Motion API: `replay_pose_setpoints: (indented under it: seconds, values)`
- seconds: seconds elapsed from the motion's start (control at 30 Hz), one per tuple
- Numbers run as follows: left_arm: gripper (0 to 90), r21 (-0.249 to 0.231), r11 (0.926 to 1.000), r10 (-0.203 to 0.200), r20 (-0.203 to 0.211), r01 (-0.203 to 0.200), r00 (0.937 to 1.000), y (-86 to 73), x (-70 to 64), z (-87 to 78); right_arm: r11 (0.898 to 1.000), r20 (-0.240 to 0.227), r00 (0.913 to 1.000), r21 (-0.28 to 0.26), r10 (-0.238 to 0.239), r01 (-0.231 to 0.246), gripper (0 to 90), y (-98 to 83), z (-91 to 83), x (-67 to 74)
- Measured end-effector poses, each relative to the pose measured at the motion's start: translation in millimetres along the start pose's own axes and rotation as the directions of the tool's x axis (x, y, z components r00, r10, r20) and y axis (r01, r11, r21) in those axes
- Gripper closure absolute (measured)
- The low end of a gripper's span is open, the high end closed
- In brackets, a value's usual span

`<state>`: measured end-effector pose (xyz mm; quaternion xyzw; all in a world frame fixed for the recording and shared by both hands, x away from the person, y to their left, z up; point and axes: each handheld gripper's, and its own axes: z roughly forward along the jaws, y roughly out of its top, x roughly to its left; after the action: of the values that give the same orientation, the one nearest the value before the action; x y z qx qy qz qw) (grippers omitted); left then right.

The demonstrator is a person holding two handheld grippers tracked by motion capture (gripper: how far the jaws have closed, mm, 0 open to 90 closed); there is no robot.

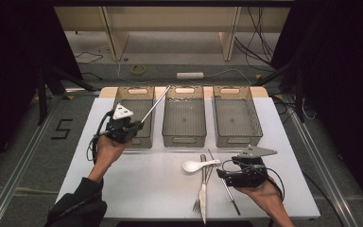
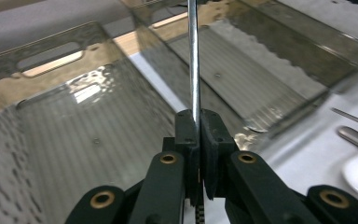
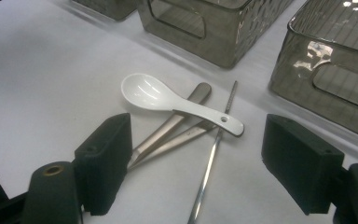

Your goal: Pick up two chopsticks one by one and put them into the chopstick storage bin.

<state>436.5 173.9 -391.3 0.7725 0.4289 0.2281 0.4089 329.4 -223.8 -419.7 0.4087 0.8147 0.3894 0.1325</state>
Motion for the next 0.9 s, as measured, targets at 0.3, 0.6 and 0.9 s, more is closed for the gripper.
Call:
replay_pose_setpoints:
  seconds: [0.3, 0.6, 0.9]
  values:
    - [85.8, 0.012, 0.9970, -0.076, -0.067, 0.077, 0.9949, -0.9, 30.1, 18.6, 1.000, -0.007, 1.0000, 0.000, 0.006, -0.006, 25.0, -0.6, 0.8, 0.6]
    - [85.8, 0.029, 0.9904, -0.131, -0.121, 0.135, 0.9840, -8.0, 52.4, 29.8, 1.000, -0.015, 0.9999, 0.008, 0.000, 0.000, 24.9, -0.9, 2.1, 1.6]
    - [85.7, 0.031, 0.9848, -0.165, -0.135, 0.171, 0.9769, -14.7, 65.5, 35.2, 1.000, -0.028, 0.9996, 0.010, 0.001, -0.001, 24.9, -1.0, 3.3, 2.9]
